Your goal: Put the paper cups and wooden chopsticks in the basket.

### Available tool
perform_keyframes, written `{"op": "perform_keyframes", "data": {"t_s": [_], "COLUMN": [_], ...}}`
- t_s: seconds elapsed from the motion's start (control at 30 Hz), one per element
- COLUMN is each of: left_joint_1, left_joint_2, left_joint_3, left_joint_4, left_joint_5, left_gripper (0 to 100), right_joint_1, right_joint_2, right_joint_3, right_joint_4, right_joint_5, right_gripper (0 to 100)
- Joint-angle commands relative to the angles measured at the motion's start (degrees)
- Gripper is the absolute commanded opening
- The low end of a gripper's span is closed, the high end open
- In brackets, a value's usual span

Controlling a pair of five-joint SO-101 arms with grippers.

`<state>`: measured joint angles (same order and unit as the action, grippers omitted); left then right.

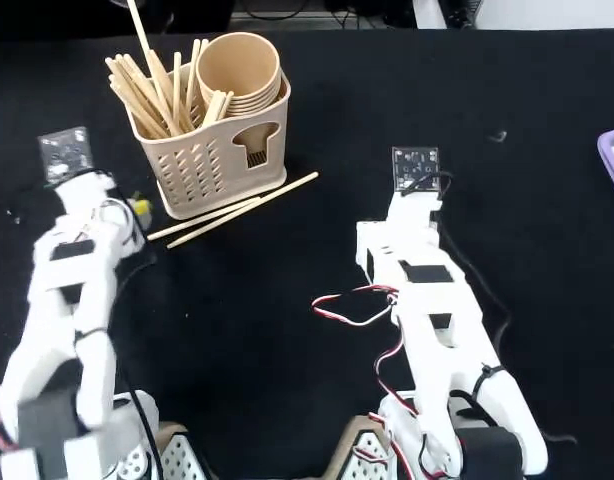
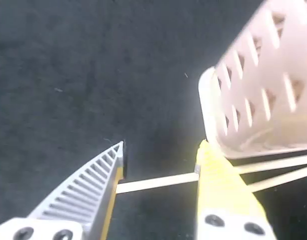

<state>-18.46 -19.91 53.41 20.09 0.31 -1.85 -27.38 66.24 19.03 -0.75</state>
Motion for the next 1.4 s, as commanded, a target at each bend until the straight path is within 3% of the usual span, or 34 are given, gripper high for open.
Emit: {"op": "perform_keyframes", "data": {"t_s": [0.0, 0.1, 0.3, 0.4, 0.73, 0.93, 1.13, 1.37], "left_joint_1": [1.4, 1.4, 1.8, 2.7, 10.2, 14.9, 14.1, 5.7], "left_joint_2": [11.3, 18.6, 22.1, 22.0, 21.2, 11.8, -1.6, -14.0], "left_joint_3": [-5.5, -10.5, -21.5, -22.5, -15.2, -8.1, 0.2, 3.6], "left_joint_4": [-4.0, 0.0, 22.8, 27.8, 27.8, 27.9, 28.1, 28.1], "left_joint_5": [2.5, 2.9, 0.4, -2.8, -5.2, -5.3, -9.7, -9.1], "left_gripper": [24, 24, 24, 24, 24, 19, 20, 20], "right_joint_1": [1.1, 1.1, 1.1, 1.1, 1.1, 1.1, 1.1, 1.1], "right_joint_2": [-1.7, -1.7, -1.7, -1.7, -1.7, -1.7, -1.7, -1.7], "right_joint_3": [-2.0, -1.9, -1.9, -2.0, -2.0, -2.0, -2.0, -2.0], "right_joint_4": [-1.4, -1.4, -1.4, -1.4, -1.4, -1.4, -1.4, -1.4], "right_joint_5": [0.1, 0.1, 0.1, 0.1, 0.1, 0.1, 0.1, 0.1], "right_gripper": [32.2, 32.2, 32.2, 32.2, 32.2, 32.2, 32.2, 32.2]}}
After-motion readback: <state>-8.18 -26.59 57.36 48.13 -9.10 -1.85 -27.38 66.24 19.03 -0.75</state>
